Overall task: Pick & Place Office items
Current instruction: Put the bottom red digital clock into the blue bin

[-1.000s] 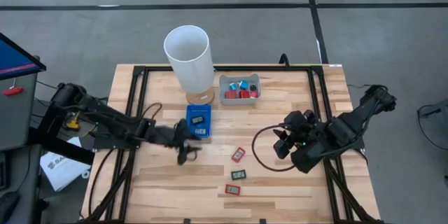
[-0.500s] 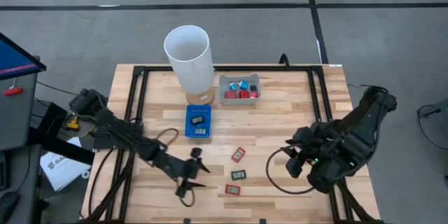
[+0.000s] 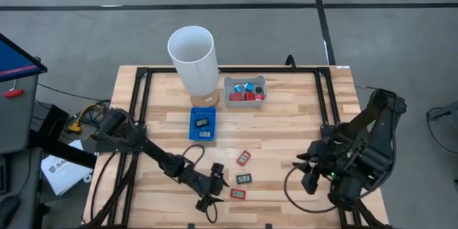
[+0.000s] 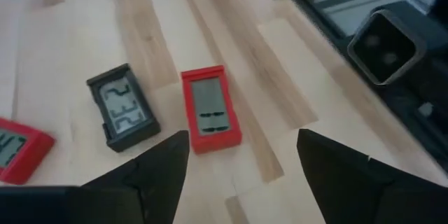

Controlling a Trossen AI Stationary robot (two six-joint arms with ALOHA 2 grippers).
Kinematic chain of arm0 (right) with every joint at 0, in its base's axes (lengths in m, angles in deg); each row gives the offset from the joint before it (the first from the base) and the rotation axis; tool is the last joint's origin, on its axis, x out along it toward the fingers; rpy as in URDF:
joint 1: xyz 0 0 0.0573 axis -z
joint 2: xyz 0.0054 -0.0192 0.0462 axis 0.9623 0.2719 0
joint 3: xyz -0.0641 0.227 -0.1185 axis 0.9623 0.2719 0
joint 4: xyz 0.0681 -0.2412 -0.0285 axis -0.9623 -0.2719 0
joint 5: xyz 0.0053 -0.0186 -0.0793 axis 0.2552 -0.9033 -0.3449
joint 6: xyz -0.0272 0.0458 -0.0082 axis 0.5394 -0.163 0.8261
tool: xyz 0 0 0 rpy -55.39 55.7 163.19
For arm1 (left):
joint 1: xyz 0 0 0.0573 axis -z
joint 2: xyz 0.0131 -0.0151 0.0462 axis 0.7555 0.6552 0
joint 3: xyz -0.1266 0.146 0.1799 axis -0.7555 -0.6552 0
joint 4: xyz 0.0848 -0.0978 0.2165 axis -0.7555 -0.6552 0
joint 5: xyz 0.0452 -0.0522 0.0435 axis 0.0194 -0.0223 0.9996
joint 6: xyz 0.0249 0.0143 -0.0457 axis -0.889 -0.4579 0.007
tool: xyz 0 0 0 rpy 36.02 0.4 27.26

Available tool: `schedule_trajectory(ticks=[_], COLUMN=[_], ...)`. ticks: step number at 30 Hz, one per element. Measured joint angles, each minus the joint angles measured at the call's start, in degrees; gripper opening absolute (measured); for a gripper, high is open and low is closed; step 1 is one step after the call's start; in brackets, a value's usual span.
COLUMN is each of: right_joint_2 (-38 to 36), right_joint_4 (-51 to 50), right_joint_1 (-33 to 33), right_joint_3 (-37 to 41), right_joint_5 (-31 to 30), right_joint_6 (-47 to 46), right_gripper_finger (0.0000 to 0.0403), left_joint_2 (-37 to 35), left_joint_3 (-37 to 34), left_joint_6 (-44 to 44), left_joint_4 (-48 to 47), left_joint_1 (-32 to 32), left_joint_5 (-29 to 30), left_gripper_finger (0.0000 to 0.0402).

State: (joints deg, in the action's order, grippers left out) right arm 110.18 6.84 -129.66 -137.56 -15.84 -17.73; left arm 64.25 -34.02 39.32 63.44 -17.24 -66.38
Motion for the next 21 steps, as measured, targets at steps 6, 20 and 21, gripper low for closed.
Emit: schedule_trajectory(ticks=[6,20,21], right_joint_2=[0.00,0.00,0.00], right_joint_4=[1.43,2.57,2.56], right_joint_1=[-2.75,-5.01,-4.99], right_joint_3=[0.00,0.00,0.00], right_joint_5=[-0.02,-1.19,-1.30], right_joint_6=[0.00,0.02,0.02], right_gripper_finger=[0.0136,0.0136,0.0136], left_joint_2=[4.84,9.21,9.21], left_joint_3=[3.41,6.81,6.81], left_joint_6=[3.28,4.72,4.72], left_joint_4=[-0.23,-1.00,-1.02], left_joint_1=[-1.28,-0.39,-0.41], left_joint_5=[3.83,4.70,4.72], left_gripper_finger=[0.0245,0.0239,0.0237])
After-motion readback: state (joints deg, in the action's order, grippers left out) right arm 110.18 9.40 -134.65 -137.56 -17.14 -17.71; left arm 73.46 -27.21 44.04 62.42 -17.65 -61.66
